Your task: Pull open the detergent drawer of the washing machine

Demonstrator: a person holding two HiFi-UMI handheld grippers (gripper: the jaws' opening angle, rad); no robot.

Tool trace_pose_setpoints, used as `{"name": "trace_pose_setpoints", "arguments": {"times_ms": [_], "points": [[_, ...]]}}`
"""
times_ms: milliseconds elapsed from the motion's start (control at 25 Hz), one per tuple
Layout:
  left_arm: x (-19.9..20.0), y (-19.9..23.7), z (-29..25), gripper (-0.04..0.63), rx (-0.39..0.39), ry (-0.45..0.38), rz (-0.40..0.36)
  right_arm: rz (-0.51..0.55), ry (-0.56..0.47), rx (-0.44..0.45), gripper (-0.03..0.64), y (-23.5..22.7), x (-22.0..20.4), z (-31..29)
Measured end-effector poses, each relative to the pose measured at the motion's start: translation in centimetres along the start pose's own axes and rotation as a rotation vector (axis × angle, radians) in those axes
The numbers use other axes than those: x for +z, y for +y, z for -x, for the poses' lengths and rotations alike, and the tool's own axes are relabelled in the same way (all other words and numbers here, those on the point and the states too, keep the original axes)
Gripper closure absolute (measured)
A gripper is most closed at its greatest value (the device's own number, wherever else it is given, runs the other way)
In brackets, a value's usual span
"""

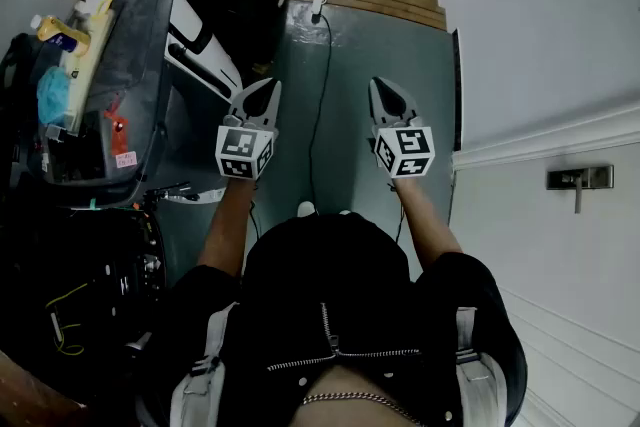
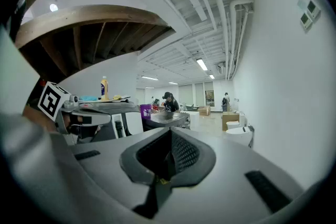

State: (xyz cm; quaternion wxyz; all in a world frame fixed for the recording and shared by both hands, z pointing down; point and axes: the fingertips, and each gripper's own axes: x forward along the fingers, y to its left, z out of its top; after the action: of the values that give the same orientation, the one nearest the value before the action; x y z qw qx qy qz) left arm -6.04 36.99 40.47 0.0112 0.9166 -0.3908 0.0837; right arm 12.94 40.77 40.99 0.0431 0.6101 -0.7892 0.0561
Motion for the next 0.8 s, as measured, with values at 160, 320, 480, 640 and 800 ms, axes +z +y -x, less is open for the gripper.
{"name": "trace_pose_setpoints", "arguments": {"times_ms": [160,320,480,640,800], "points": [[0.5,0.5,0.1,0.575,-0.004,-0.015,0.006,-0.034,0.007,0.078,0.611,1.3,-0.4,-0.1],[0.5,0.5,0.4,0.575,-0.018,-0.015,0.020,-0.053,0.013,0.074,0.611,1.8,-0.7,0.4],[0.5,0.5,0.2,0.575,-0.037,-0.013,0.017,-0.043,0.007,0.042,0.611,1.9,-0.4,0.6],[0.3,0.6,-0.5,0.574,-0.049,-0.006,0.017,-0.038,-0.006,0.015,0.611,1.6,-0.3,0.6],[-0.1,1.3,-1.9,0.574,-0.051,0.006,0.021,-0.048,-0.006,0.011,0.611,1.0,-0.5,-0.6]]}}
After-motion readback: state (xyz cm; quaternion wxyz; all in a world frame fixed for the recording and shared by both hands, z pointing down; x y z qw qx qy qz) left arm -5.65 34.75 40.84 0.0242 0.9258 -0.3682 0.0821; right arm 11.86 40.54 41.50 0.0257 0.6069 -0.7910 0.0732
